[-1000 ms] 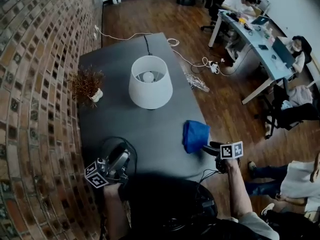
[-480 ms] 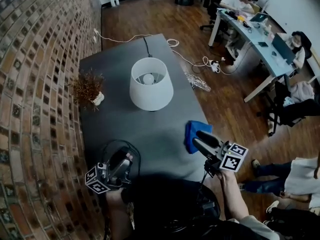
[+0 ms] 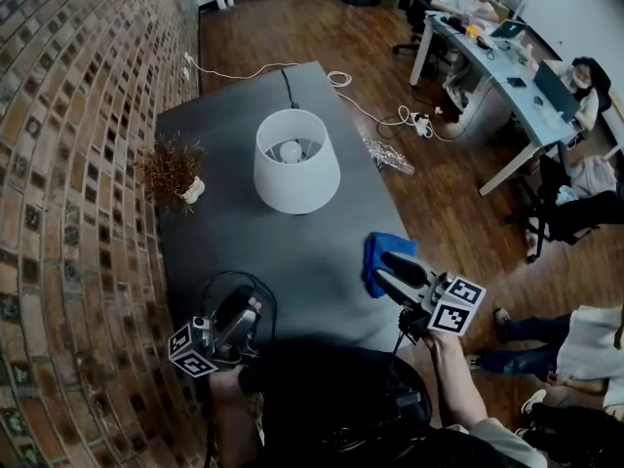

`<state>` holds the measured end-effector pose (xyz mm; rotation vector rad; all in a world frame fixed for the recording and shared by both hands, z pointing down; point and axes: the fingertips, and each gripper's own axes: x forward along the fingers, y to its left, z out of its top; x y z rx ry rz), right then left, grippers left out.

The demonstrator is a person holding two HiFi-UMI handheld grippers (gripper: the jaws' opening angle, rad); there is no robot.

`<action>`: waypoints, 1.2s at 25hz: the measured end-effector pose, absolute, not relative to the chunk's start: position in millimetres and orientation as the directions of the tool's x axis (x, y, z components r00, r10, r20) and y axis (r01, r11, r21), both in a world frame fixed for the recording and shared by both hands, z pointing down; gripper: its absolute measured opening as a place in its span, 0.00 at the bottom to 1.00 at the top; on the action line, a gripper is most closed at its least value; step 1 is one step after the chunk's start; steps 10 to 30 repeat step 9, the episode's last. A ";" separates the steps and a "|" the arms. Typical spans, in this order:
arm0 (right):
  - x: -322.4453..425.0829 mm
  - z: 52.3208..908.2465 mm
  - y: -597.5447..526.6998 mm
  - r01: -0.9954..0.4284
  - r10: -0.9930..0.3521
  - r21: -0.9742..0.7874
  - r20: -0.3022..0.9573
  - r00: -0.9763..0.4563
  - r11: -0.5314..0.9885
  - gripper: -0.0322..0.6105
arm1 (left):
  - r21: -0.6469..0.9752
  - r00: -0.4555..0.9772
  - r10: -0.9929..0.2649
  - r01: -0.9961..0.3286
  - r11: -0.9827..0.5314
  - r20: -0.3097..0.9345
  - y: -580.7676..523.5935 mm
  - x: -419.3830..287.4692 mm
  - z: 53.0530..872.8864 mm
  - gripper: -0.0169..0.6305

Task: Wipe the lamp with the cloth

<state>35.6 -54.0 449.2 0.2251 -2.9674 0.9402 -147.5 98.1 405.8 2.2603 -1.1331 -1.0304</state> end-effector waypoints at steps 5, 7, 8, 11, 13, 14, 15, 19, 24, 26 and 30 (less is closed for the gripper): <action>33.3 451.4 -52.2 -0.143 -0.122 -0.560 0.075 -0.990 0.816 0.35 | 0.634 0.406 -0.809 -0.504 -0.586 -0.425 95.8 -141.6 407.5 0.32; 32.9 452.5 -51.9 -0.144 -0.119 -0.557 0.081 -0.990 0.818 0.35 | 0.634 0.410 -0.807 -0.502 -0.589 -0.425 94.6 -138.8 407.7 0.32; 32.6 453.2 -51.9 -0.144 -0.117 -0.556 0.084 -0.990 0.819 0.35 | 0.633 0.413 -0.806 -0.501 -0.590 -0.425 93.9 -137.4 407.6 0.32; 32.3 453.8 -52.0 -0.145 -0.116 -0.555 0.087 -0.989 0.819 0.35 | 0.632 0.416 -0.804 -0.500 -0.592 -0.425 93.3 -136.1 407.4 0.32; 32.3 453.8 -52.0 -0.145 -0.116 -0.555 0.087 -0.989 0.819 0.35 | 0.632 0.416 -0.804 -0.500 -0.592 -0.425 93.3 -136.1 407.4 0.32; 32.3 453.8 -52.0 -0.145 -0.116 -0.555 0.087 -0.989 0.819 0.35 | 0.632 0.416 -0.804 -0.500 -0.592 -0.425 93.3 -136.1 407.4 0.32; 32.3 453.8 -52.0 -0.145 -0.116 -0.555 0.087 -0.989 0.819 0.35 | 0.632 0.416 -0.804 -0.500 -0.592 -0.425 93.3 -136.1 407.4 0.32; 32.3 453.8 -52.0 -0.145 -0.116 -0.555 0.087 -0.989 0.819 0.35 | 0.632 0.416 -0.804 -0.500 -0.592 -0.425 93.3 -136.1 407.4 0.32; 32.3 453.8 -52.0 -0.145 -0.116 -0.555 0.087 -0.989 0.819 0.35 | 0.632 0.416 -0.804 -0.500 -0.592 -0.425 93.3 -136.1 407.4 0.32; 32.3 453.8 -52.0 -0.145 -0.116 -0.555 0.087 -0.989 0.819 0.35 | 0.632 0.416 -0.804 -0.500 -0.592 -0.425 93.3 -136.1 407.4 0.32; 32.3 453.8 -52.0 -0.145 -0.116 -0.555 0.087 -0.989 0.819 0.35 | 0.632 0.416 -0.804 -0.500 -0.592 -0.425 93.3 -136.1 407.4 0.32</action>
